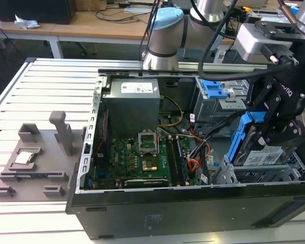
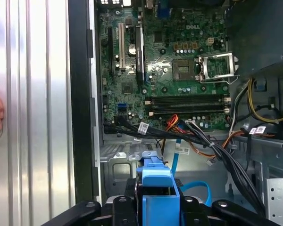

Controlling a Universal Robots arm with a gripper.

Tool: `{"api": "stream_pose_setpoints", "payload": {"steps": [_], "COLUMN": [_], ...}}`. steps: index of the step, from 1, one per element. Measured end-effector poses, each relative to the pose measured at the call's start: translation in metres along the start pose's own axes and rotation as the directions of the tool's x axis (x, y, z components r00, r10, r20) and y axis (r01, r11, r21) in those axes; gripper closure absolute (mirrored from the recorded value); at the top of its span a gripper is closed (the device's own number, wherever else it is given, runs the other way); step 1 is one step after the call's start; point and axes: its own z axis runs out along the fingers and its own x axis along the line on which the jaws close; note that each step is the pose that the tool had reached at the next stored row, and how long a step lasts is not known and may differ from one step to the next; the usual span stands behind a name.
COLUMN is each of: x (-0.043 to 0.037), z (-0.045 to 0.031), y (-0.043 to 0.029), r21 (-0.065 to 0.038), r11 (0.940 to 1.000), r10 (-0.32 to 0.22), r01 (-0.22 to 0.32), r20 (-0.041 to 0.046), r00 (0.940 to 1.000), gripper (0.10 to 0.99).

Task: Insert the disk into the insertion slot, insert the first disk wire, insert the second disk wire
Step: 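Insert the disk into the insertion slot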

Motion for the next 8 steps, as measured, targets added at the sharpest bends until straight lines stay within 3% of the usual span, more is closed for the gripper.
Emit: {"api": "stream_pose_setpoints", "payload": {"steps": [4, 6, 8], "x": [0.0, 0.0, 0.0], "z": [0.0006, 0.0008, 0.0012], "y": [0.0, 0.0, 0.0], "r21": [0.0, 0.0, 0.0], "r11": [1.0, 1.0, 1.0], "r10": [0.0, 0.0, 0.0], "r01": [0.0, 0.0, 0.0], "r20": [0.0003, 0.0002, 0.0002], "r00": [1.0, 1.0, 1.0], "gripper": [0.718, 0.643, 0.643]}}
